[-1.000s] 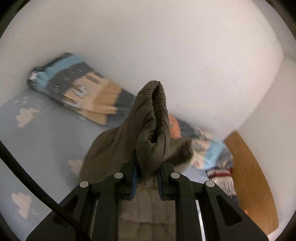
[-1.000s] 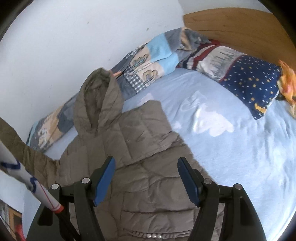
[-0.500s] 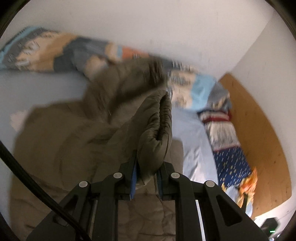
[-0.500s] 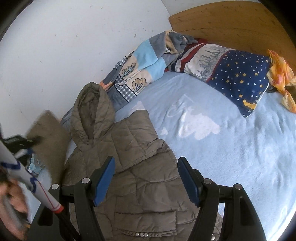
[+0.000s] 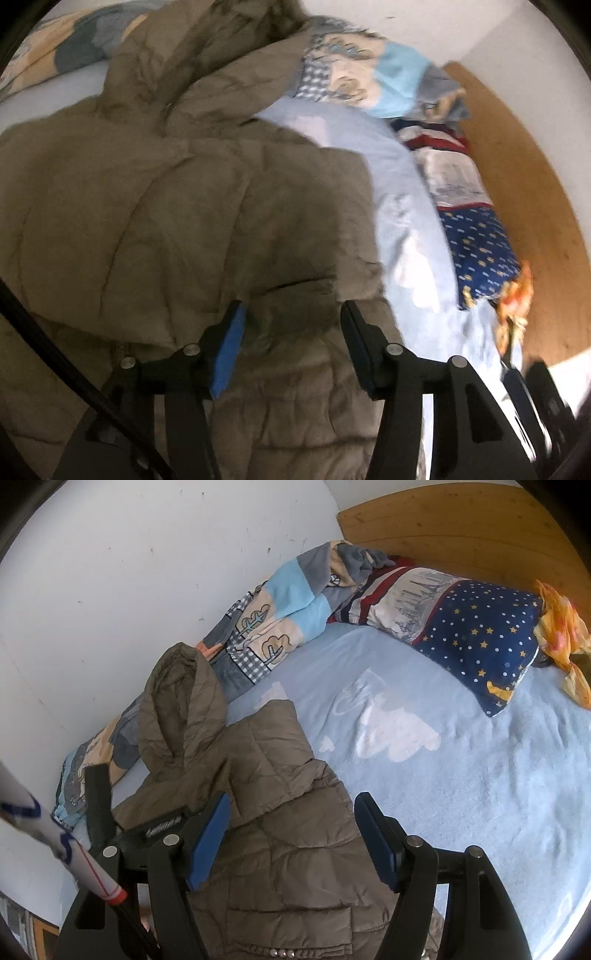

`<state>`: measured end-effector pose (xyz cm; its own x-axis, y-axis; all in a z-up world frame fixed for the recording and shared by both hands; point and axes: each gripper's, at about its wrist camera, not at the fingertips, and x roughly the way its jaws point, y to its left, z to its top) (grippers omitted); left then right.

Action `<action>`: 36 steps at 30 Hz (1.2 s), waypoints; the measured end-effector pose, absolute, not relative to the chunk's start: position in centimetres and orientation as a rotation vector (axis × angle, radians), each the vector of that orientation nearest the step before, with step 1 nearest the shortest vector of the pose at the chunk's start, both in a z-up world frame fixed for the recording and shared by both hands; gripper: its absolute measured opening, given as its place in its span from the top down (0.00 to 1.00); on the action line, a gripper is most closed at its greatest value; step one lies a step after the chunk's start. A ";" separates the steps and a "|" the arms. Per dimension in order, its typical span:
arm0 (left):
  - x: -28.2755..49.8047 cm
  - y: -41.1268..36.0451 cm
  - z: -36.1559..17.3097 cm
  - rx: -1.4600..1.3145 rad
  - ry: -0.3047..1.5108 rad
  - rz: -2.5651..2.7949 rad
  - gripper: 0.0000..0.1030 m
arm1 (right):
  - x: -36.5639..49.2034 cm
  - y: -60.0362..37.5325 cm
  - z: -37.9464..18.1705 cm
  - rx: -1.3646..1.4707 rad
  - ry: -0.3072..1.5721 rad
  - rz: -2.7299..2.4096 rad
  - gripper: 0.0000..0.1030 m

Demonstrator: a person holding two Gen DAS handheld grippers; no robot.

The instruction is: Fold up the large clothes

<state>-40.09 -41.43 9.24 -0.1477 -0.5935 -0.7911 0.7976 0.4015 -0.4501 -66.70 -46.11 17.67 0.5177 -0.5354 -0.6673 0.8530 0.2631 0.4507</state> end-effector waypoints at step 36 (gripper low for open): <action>-28.2 -40.4 6.9 0.555 0.970 -0.887 0.42 | -58.9 -45.5 14.3 0.815 0.563 -0.954 0.35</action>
<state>-28.23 -40.38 6.87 0.2735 -0.3885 -0.8799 0.8416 0.5397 0.0233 -58.87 -45.47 14.28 0.4770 -0.4852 -0.7328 0.8761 0.3290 0.3524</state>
